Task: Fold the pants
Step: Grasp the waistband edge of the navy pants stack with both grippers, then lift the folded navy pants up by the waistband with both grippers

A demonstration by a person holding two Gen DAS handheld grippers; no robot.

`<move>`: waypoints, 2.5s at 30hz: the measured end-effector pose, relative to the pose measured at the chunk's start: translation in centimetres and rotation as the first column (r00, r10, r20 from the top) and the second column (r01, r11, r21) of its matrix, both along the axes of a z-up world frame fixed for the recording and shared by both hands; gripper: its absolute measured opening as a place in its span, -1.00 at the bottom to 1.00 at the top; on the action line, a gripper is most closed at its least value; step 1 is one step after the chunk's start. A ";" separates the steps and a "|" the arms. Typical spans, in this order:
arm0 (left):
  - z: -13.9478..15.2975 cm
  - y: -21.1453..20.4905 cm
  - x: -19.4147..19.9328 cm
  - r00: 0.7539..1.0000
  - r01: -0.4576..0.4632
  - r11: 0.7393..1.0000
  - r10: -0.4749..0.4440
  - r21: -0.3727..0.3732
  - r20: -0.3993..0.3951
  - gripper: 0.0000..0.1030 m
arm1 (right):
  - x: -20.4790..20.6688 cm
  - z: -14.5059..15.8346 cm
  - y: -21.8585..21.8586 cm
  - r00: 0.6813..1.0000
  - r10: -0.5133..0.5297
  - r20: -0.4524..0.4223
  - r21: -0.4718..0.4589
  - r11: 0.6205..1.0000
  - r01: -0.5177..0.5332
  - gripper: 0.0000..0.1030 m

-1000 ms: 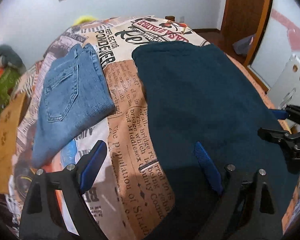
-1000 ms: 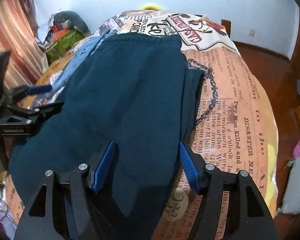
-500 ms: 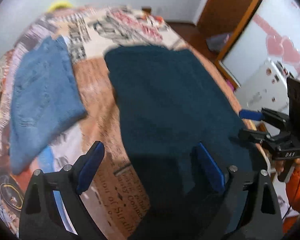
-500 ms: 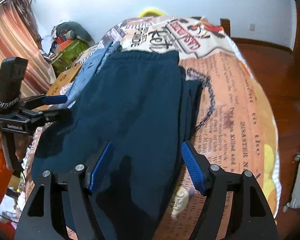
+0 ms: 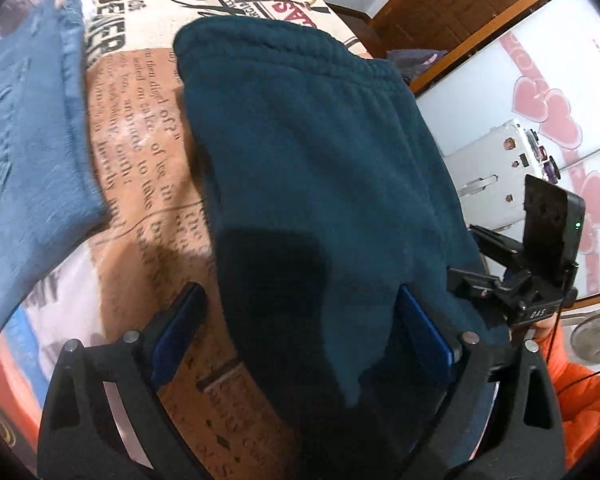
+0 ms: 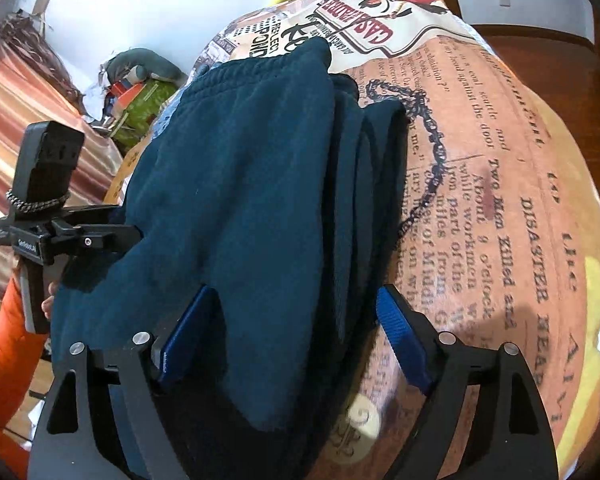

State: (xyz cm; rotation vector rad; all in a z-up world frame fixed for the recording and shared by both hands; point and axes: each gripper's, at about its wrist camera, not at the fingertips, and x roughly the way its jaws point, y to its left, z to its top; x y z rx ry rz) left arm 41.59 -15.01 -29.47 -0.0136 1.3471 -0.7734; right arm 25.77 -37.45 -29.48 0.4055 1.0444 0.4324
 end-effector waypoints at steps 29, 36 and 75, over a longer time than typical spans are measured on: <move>4.7 -4.5 -0.5 0.983 0.066 0.997 -0.059 -0.035 0.176 0.29 | 1.5 3.2 0.9 0.998 0.030 0.054 0.034 0.999 -0.032 -0.29; 9.8 -2.6 -3.6 0.955 0.037 0.996 -0.011 -0.083 0.297 0.00 | -0.9 7.8 1.6 0.982 0.028 0.184 0.004 1.000 -0.029 -0.38; 19.0 18.3 -0.2 0.675 -0.364 0.923 0.356 -0.128 0.646 -0.12 | 9.5 17.6 20.5 0.851 0.219 0.477 0.008 0.967 -0.253 -0.42</move>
